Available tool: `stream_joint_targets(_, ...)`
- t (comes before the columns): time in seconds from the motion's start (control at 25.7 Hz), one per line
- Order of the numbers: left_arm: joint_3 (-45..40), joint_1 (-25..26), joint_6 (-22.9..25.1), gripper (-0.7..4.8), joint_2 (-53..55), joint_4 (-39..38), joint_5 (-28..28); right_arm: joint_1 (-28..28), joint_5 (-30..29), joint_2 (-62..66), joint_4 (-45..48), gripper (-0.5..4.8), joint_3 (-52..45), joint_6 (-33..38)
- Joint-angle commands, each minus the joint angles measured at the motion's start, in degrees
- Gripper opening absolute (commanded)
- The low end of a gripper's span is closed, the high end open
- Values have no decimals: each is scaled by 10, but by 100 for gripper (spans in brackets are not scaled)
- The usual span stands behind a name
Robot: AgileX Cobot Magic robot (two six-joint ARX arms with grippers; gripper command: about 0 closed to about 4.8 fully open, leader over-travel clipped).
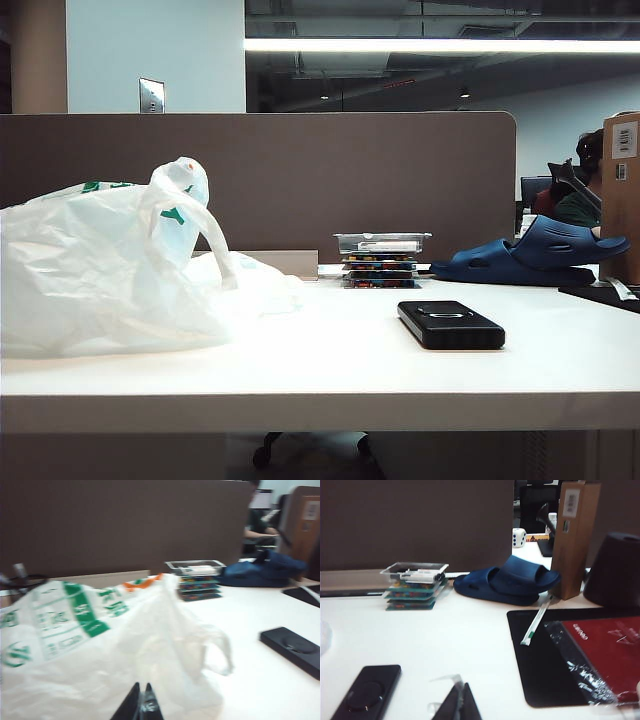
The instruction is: Put the power bank into the bag.
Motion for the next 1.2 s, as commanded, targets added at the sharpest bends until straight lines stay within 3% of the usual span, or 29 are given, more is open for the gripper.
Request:
stream_joint_targets(0.04,3,1,-1,-6,0,6,57,1,-1,-1,-60,-9,61,-3)
stream_joint_targets(0.31,3,1,-2,-6,0,3,147,1,-20,75,-215,-9,209,-3)
stream_joint_targets(0.51,3,1,-2,-6,0,-3,148,1,-59,186,-286,-9,332,-3)
stream_joint_targets(0.89,3,1,-2,-5,0,-23,149,3,-63,417,-452,-9,594,20)
stream_joint_targets(1.01,3,1,-2,-5,0,-29,149,26,-91,530,-543,-8,710,32)
stream_joint_targets(1.2,3,1,-2,-5,0,-29,149,98,-91,620,-546,-9,774,39)
